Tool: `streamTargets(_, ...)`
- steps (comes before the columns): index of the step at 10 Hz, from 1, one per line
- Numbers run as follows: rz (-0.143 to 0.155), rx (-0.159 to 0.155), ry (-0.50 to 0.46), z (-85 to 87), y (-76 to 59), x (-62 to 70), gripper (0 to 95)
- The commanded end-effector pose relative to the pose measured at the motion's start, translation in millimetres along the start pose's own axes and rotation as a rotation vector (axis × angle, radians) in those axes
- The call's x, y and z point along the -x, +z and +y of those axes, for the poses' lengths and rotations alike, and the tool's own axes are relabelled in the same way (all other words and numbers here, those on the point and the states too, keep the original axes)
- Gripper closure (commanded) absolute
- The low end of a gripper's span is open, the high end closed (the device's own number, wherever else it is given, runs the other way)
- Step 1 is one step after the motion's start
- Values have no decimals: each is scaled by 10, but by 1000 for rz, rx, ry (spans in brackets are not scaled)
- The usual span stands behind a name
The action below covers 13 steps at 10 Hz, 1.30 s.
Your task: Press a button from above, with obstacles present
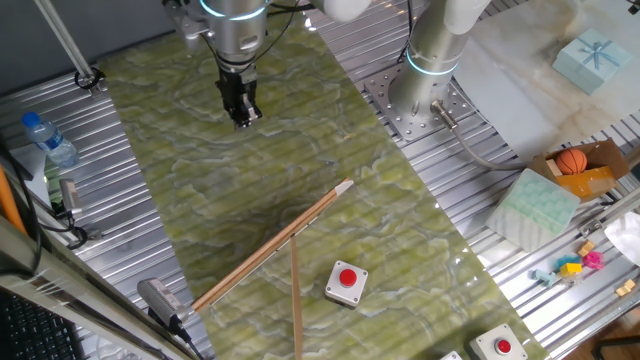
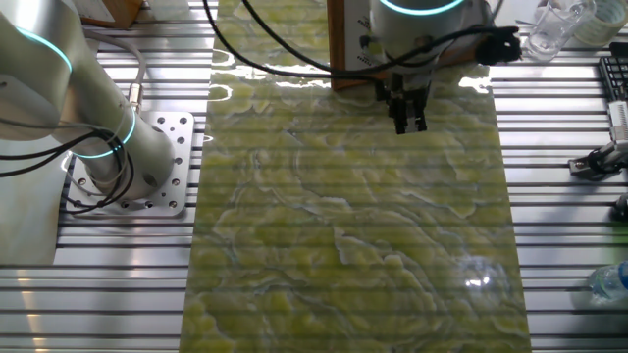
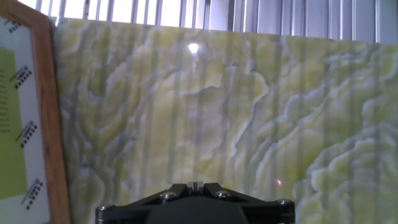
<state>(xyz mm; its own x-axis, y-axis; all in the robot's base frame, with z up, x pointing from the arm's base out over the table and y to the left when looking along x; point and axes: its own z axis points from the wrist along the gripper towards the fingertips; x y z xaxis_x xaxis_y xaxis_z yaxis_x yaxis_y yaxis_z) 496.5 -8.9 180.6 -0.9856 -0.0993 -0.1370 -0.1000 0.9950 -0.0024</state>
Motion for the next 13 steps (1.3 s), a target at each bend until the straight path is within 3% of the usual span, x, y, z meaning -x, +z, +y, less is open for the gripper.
streamTargets(1, 10, 3, 3, 0, 8, 14, 950)
streamTargets(13, 16, 5, 22, -2, 11, 15, 950)
